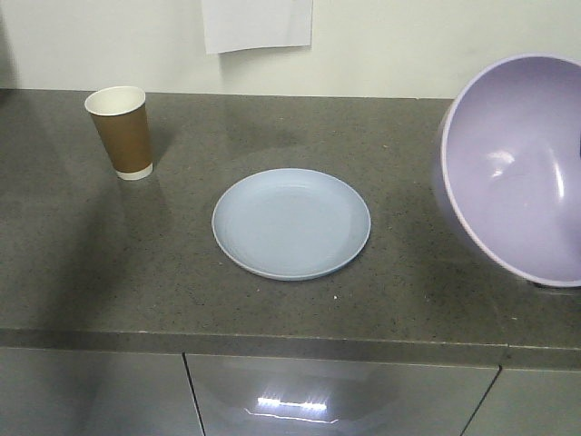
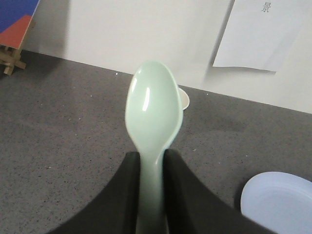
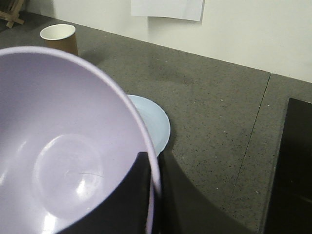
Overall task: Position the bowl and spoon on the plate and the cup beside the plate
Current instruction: 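Drive the base closer to the counter, plate centered ahead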
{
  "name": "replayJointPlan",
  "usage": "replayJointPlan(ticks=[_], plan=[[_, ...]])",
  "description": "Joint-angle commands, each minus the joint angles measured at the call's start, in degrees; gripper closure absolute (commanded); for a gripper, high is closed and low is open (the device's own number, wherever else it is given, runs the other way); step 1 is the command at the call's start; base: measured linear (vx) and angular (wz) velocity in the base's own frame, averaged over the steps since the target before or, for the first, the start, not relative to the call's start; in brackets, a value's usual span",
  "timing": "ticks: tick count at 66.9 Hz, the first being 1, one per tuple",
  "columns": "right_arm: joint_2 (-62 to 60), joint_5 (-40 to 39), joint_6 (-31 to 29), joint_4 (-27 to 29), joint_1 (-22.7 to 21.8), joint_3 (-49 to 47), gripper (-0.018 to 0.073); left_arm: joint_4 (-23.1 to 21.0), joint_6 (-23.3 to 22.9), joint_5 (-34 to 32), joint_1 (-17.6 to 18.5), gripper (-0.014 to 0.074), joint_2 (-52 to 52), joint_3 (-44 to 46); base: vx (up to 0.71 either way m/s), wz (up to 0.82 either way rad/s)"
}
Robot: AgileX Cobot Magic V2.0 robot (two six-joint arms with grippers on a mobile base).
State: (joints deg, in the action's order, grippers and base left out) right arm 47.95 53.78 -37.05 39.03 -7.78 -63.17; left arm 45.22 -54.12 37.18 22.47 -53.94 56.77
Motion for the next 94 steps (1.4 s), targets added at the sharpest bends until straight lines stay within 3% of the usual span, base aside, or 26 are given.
replayJointPlan(ticks=[1,94], plan=[[-0.2,-3.4,-0.4,2.1,-0.2,-1.4,0.0564,1.6,0.1,-2.7,0.2,0.0603,0.6,1.2,0.03,0.00],[-0.2,-3.4,-0.3,2.1,-0.2,-1.4,0.0564,1.6,0.1,-2.7,0.2,0.0603,0.6,1.2,0.03,0.00]])
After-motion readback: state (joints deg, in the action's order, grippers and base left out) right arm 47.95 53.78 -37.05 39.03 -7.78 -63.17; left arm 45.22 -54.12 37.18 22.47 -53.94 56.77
